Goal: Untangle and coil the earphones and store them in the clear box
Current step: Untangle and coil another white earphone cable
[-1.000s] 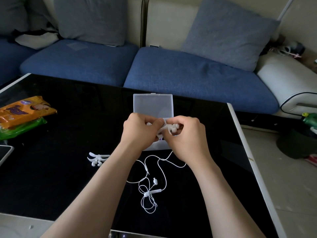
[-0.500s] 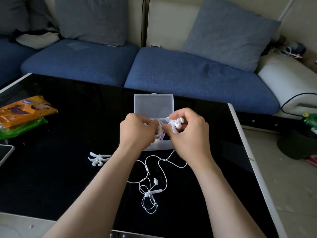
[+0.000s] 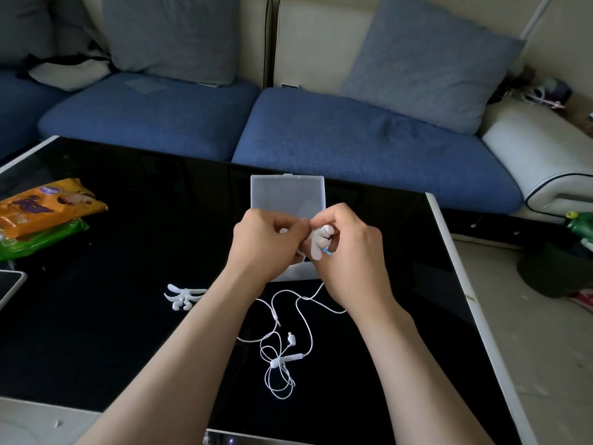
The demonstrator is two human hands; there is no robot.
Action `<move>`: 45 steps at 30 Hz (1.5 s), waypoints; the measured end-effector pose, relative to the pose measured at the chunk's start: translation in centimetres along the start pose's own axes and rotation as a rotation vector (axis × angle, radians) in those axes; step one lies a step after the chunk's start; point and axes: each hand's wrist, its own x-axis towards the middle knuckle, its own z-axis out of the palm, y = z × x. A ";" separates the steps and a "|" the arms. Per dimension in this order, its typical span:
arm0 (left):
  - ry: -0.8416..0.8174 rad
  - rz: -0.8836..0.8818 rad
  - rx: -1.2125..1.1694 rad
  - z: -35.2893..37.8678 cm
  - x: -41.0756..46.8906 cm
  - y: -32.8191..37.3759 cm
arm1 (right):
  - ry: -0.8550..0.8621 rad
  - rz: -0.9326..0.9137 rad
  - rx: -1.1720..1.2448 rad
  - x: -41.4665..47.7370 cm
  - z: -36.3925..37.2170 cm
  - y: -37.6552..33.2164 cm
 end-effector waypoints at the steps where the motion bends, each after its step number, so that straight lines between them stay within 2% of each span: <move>1: -0.001 0.009 0.000 0.0 0.0 0.0 | 0.001 0.003 0.014 0.0 0.0 -0.1; 8: 0.006 0.019 0.001 0.1 0.4 -0.5 | 0.004 0.048 0.082 0.1 -0.3 -0.8; 13: 0.107 0.037 0.090 0.0 0.9 -0.9 | -0.016 -0.098 0.073 -0.3 -0.2 -2.1; 17: 0.116 0.062 0.113 -0.1 0.8 -0.9 | 0.018 -0.162 0.054 -0.3 0.0 -1.8; 25: 0.129 0.118 0.161 -0.3 0.9 -1.1 | -0.060 -0.059 0.055 0.0 -0.4 -0.7; 37: 0.130 0.302 0.323 0.1 1.0 -0.9 | -0.027 0.047 0.073 0.3 -0.4 -0.5; 45: 0.028 0.385 0.305 0.4 0.5 -0.6 | 0.009 0.061 0.146 0.2 -0.5 -0.5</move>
